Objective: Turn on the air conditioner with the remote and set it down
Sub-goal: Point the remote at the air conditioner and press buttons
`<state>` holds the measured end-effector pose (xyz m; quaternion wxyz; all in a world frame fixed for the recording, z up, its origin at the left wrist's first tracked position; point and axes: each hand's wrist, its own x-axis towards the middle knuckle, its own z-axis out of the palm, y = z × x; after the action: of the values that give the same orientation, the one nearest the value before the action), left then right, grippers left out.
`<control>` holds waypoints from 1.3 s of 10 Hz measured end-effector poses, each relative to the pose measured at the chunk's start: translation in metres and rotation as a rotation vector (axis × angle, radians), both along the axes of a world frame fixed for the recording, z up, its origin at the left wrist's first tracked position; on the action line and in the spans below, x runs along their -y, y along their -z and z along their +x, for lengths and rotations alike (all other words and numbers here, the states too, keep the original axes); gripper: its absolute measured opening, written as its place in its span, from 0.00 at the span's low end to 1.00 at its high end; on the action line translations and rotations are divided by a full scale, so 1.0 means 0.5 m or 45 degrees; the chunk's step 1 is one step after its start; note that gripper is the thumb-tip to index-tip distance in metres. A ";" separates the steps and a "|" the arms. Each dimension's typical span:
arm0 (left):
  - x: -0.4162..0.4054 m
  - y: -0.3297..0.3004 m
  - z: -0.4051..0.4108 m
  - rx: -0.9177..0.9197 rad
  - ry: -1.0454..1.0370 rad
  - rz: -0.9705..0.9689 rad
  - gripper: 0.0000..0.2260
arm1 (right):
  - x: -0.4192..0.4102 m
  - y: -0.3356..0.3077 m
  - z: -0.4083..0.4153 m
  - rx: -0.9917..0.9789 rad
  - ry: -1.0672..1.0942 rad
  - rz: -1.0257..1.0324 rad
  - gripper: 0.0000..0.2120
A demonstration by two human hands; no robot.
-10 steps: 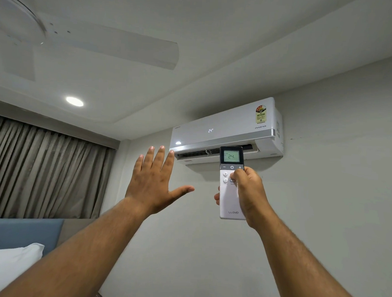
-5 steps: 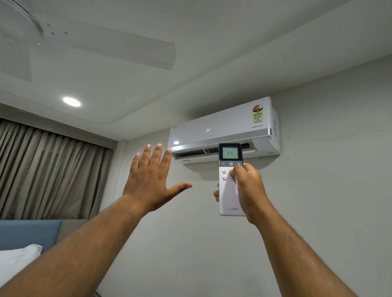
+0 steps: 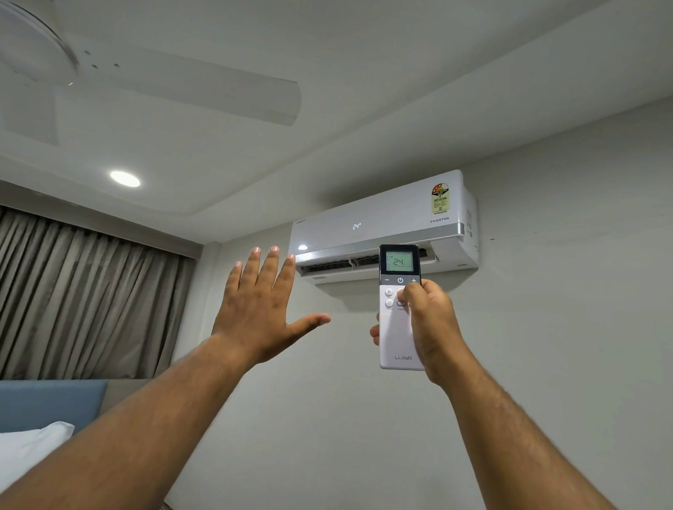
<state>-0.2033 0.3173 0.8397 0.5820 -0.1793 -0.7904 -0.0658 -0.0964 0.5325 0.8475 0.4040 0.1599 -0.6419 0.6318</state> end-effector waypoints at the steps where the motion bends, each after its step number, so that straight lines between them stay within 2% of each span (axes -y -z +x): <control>1: 0.001 0.001 0.005 0.002 -0.006 -0.001 0.50 | 0.001 0.000 0.006 0.001 0.009 0.006 0.04; 13: 0.028 0.015 -0.006 0.032 -0.018 0.017 0.50 | 0.008 0.012 -0.014 0.066 0.050 -0.004 0.03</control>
<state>-0.2065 0.3033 0.8323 0.5736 -0.1691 -0.7985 -0.0692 -0.1036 0.5286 0.8414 0.3997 0.1302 -0.6543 0.6286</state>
